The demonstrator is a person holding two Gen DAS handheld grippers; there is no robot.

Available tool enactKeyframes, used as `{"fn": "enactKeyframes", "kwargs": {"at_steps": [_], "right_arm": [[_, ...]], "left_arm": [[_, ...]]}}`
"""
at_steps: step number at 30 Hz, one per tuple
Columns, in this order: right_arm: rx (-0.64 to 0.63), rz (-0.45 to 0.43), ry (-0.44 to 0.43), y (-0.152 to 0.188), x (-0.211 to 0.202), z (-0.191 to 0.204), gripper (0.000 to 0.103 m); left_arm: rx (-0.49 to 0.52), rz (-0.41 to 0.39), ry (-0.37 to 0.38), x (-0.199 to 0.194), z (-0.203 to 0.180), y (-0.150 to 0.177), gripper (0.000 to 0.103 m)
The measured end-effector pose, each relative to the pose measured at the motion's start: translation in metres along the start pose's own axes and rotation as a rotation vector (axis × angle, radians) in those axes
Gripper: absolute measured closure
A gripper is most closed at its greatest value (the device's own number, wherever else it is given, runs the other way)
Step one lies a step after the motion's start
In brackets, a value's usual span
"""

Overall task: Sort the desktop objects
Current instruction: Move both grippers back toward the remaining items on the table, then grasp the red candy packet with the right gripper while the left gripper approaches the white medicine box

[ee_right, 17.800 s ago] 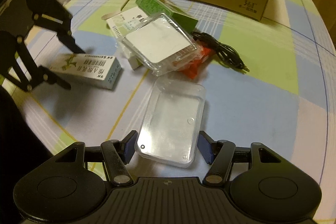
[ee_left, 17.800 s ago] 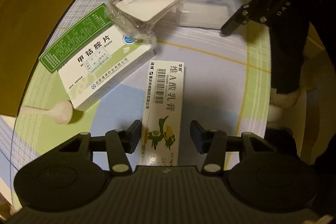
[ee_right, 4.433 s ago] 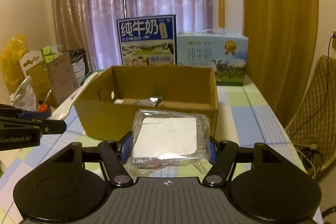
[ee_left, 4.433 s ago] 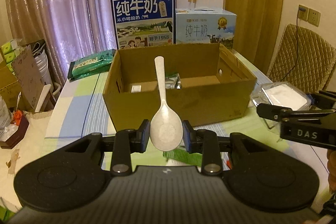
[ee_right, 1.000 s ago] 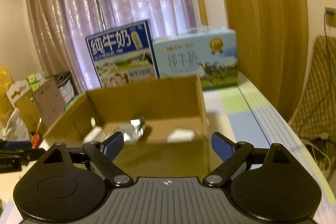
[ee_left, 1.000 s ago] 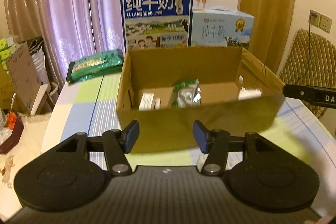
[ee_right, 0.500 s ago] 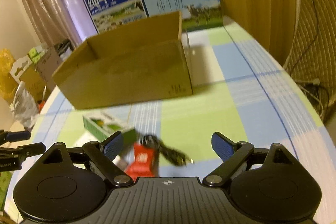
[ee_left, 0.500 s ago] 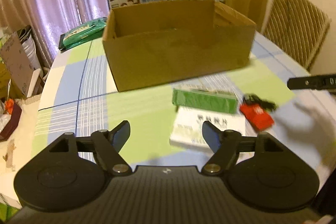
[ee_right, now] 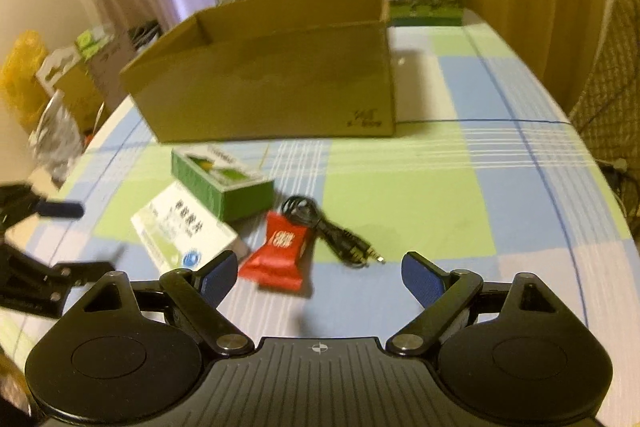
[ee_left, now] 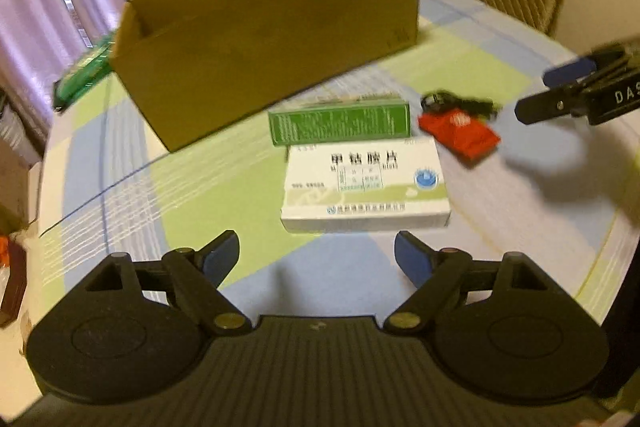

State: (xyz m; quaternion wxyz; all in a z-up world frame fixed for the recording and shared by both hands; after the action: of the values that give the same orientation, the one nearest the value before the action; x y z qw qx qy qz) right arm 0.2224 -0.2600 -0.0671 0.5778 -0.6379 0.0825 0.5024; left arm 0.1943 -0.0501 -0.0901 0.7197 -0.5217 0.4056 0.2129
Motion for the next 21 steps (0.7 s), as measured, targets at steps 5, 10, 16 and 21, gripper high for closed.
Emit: {"fn": "enactKeyframes", "kwargs": {"at_steps": [5,10,16,21], "right_arm": [[-0.075,0.034,-0.036,0.002,0.013,0.015,0.021],[-0.105,0.067,-0.047,0.0,0.029,0.022,0.032],[-0.115,0.107,-0.061,-0.001,0.043,0.027,0.04],[-0.147,0.128,-0.044,-0.001,0.055,0.028,0.044]], "left_arm": [[0.107,0.013,0.07,0.014,0.0,-0.002,0.021],[0.106,0.008,0.116,0.026,0.009,-0.01,0.021],[0.107,0.016,0.165,0.041,0.015,-0.013,0.021],[0.112,-0.001,0.211,0.049,0.015,-0.013,0.021]]}}
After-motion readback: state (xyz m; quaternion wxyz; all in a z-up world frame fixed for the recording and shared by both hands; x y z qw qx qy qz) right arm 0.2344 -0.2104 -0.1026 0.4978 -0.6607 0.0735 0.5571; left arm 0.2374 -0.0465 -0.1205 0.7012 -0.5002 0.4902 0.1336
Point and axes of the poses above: each gripper's, at about its wrist camera, not at the fingertips, and x roughly the way its jaws point, z to its left, y to its underside, the point moved 3 cm from there along x, roughly the way its jaws point, and after that the axes turned 1 degree about -x, right-handed, at the moved point
